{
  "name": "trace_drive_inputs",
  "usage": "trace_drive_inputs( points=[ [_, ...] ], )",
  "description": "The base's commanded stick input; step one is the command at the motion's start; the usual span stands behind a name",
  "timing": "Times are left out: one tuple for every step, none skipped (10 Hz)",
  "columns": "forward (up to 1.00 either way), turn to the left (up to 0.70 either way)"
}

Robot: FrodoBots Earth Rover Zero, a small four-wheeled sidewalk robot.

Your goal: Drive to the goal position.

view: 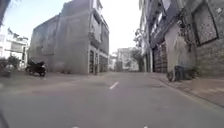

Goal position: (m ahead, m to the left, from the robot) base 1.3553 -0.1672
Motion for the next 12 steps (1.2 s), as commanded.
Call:
trace_drive_inputs(
  points=[
    [0.85,-0.34],
    [0.85,-0.34],
    [0.85,-0.34],
    [0.85,-0.34],
    [0.85,-0.34],
    [0.85,-0.16],
    [0.85,0.0],
    [0.85,0.0],
    [0.85,0.0],
    [0.85,0.0],
    [0.85,0.0],
    [0.85,0.0]
  ],
)
